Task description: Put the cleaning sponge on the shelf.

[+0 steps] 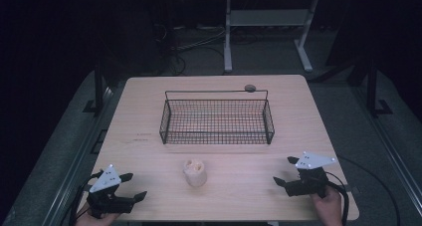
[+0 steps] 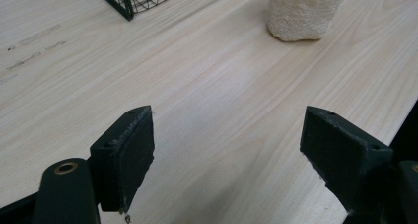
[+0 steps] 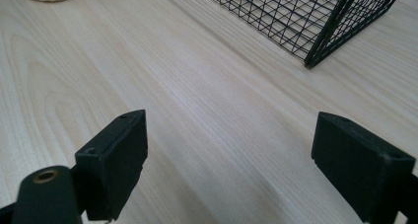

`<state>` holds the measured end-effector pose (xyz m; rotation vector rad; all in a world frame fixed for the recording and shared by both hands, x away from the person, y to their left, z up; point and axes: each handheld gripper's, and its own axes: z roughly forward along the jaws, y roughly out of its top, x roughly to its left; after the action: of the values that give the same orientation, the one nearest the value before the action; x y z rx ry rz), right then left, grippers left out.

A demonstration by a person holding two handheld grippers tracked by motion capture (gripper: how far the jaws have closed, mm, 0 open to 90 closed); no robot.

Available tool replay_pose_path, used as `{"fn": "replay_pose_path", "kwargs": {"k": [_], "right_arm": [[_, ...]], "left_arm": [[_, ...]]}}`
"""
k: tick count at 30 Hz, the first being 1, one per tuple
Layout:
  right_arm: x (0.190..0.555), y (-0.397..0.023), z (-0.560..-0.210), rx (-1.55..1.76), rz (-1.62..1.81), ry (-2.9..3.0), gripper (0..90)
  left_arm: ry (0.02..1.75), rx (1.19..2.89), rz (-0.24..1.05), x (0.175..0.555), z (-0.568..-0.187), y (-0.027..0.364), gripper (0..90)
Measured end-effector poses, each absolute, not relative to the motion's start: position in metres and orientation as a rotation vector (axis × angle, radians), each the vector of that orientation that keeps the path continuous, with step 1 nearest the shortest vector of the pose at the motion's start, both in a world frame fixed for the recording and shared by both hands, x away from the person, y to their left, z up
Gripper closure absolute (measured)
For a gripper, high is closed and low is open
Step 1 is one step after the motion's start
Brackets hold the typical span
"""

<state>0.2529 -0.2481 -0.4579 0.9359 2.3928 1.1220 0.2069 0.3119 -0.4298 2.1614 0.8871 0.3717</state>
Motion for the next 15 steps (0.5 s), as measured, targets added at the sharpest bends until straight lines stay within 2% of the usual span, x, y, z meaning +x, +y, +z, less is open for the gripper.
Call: {"fn": "replay_pose_path", "kwargs": {"k": [15], "right_arm": [[0.252, -0.250, -0.457, 0.928, 1.119, 2.392, 13.4]], "left_arm": [[0.832, 2.205, 0.347, 0.211, -0.426, 0.295, 21.2]]}}
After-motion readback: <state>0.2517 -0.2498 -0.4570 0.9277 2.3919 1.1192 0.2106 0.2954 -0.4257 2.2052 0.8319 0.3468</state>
